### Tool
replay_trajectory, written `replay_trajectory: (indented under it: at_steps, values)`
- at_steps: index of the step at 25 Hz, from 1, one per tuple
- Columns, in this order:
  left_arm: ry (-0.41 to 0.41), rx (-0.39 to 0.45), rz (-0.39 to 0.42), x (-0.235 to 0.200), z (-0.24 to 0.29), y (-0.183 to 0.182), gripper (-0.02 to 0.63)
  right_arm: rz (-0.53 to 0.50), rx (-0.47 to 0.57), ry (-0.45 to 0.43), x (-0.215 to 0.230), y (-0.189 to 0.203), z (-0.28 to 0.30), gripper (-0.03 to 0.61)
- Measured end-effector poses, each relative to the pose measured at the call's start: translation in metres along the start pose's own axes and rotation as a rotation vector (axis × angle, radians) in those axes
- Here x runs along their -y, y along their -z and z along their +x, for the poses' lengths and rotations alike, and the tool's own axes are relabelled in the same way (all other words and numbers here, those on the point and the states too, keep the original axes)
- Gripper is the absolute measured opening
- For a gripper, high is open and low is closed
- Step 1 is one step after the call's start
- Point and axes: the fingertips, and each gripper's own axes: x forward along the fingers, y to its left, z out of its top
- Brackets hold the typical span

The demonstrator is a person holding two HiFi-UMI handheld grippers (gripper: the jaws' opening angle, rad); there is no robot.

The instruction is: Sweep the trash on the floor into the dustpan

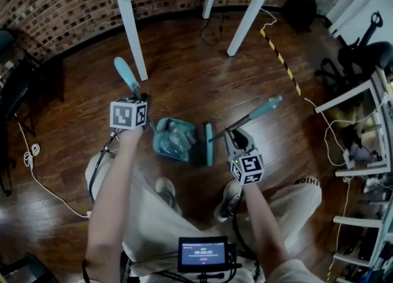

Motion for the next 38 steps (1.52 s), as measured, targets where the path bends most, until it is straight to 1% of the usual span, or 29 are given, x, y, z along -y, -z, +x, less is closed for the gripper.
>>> replay_trajectory:
  at_steps: [3, 7, 9, 12, 16, 20, 22, 25, 27, 29, 32, 35, 38]
  values:
    - [0.004, 0.000, -0.001, 0.001, 0.001, -0.003, 0.052, 0.012, -0.069, -0.022, -0.006, 0.011, -0.010, 0.091]
    - [0.024, -0.009, 0.017, 0.011, 0.005, -0.003, 0.052, 0.042, -0.155, -0.059, -0.016, 0.027, -0.017, 0.091]
    - [0.039, -0.010, 0.021, 0.014, 0.006, -0.003, 0.052, 0.041, -0.180, -0.088, -0.024, 0.034, -0.010, 0.091]
    - [0.054, -0.014, 0.021, 0.016, 0.006, -0.001, 0.052, 0.033, -0.192, -0.119, -0.036, 0.042, 0.008, 0.091]
    - [0.063, -0.018, 0.023, 0.016, 0.005, 0.001, 0.052, 0.006, -0.141, -0.172, -0.057, 0.035, 0.034, 0.091]
    - [0.065, -0.015, 0.021, 0.018, 0.005, -0.001, 0.052, -0.011, -0.080, -0.208, -0.064, 0.018, 0.048, 0.091]
    - [0.064, -0.014, 0.019, 0.018, 0.005, -0.002, 0.052, -0.017, -0.056, -0.201, -0.061, 0.007, 0.045, 0.091]
    - [0.062, -0.011, 0.011, 0.017, 0.007, -0.002, 0.052, -0.025, -0.012, -0.163, -0.049, -0.009, 0.031, 0.091]
    - [0.064, -0.012, 0.011, 0.020, 0.009, -0.003, 0.052, -0.038, -0.002, -0.140, -0.039, -0.018, 0.022, 0.091]
    - [0.067, -0.011, 0.017, 0.024, 0.011, -0.006, 0.052, -0.059, -0.034, -0.134, -0.032, -0.019, 0.013, 0.091]
    - [0.066, -0.010, 0.028, 0.024, 0.012, -0.011, 0.052, -0.072, -0.104, -0.152, -0.027, -0.012, 0.003, 0.091]
    - [0.057, -0.017, 0.036, 0.018, 0.015, -0.008, 0.052, -0.037, -0.192, -0.185, -0.022, 0.002, 0.001, 0.091]
    - [0.061, -0.025, 0.045, 0.015, 0.016, -0.002, 0.052, -0.010, -0.262, -0.231, -0.028, 0.021, 0.017, 0.091]
